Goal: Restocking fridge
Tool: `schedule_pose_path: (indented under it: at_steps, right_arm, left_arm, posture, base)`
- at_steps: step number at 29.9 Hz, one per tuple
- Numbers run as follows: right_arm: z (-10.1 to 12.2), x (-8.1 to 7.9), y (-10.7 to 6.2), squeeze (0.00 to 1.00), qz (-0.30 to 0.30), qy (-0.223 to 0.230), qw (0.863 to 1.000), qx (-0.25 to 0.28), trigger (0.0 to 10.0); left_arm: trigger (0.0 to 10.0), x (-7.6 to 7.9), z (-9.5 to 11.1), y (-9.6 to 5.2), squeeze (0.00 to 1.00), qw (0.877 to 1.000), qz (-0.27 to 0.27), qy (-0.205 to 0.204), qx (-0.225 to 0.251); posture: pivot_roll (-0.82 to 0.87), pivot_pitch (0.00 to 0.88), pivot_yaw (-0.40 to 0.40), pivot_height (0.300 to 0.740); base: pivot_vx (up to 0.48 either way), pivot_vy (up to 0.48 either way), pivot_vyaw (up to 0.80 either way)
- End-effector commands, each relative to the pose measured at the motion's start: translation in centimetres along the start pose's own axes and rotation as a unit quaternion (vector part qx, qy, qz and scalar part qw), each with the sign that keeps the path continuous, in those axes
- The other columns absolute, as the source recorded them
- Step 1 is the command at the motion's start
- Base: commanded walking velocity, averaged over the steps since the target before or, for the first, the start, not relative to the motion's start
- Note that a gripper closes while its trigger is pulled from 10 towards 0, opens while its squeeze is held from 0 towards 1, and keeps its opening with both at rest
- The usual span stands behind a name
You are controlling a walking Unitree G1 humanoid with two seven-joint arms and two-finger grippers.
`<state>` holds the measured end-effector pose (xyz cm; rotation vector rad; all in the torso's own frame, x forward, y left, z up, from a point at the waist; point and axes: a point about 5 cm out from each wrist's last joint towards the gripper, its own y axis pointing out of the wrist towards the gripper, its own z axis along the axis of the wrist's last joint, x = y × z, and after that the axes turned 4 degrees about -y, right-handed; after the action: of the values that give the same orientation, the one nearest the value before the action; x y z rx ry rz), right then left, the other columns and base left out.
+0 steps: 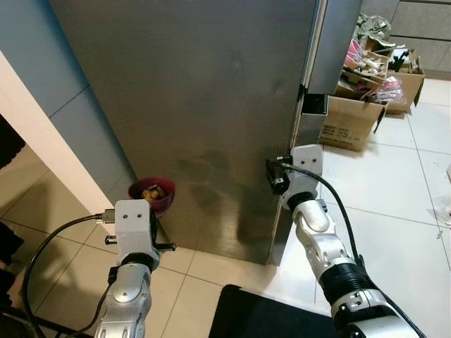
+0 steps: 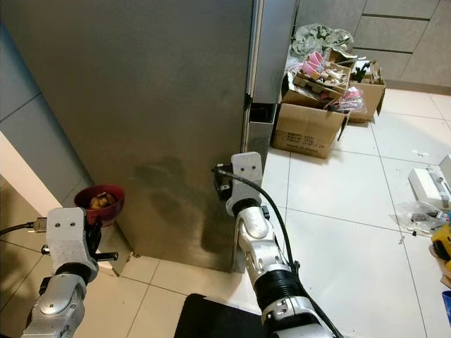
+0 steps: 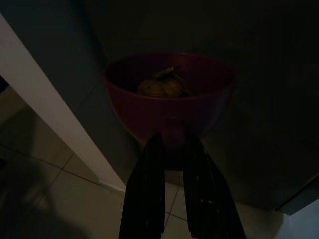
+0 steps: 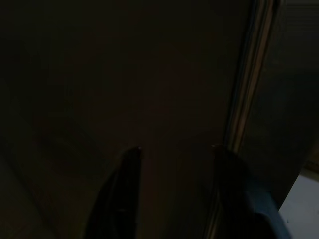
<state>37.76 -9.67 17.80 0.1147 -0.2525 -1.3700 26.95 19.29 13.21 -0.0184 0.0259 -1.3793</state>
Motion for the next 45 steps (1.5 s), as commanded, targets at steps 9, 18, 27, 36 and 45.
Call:
schedule_pose_path:
  at_steps: [9,18,27,36,45]
  right_arm:
    - [-0.1,0.4,0.8,0.00,-0.043,0.006,0.999,-0.010,0.0]
    - [2.4,0.5,3.3,0.00,-0.077,-0.004,0.997,-0.011,10.0]
    - [3.3,1.9,4.0,0.00,-0.102,-0.016,0.995,-0.019,10.0]
    - [4.0,3.1,4.5,0.00,-0.127,-0.027,0.991,-0.022,10.0]
    - [4.1,1.7,4.5,0.00,-0.129,0.002,0.992,-0.011,10.0]
  left_arm:
    - [10.0,-0.6,1.1,0.2,0.00,1.000,0.001,0.017,0.012]
    - [10.0,-1.3,1.8,-0.1,0.00,0.999,0.008,0.029,0.019]
    - [10.0,-1.9,2.0,-0.9,0.00,0.999,0.017,0.033,0.016]
    - [10.0,-2.1,2.2,-1.2,0.00,0.999,0.018,0.037,0.012]
    - [10.0,-1.8,2.1,-1.1,0.00,0.999,0.012,0.036,0.008]
  posture:
    - [0.10,0.212,0.078,0.710]
    - [0.17,0.212,0.082,0.710]
    - [0.19,0.229,0.085,0.710]
    - [0.20,0.237,0.087,0.710]
    - [0.18,0.236,0.092,0.710]
  base:
    - [0.000,0.000,0.00]
    - [0.000,0.000,0.00]
    - [0.000,0.000,0.00]
    - [0.000,0.000,0.00]
    - [0.000,0.000,0.00]
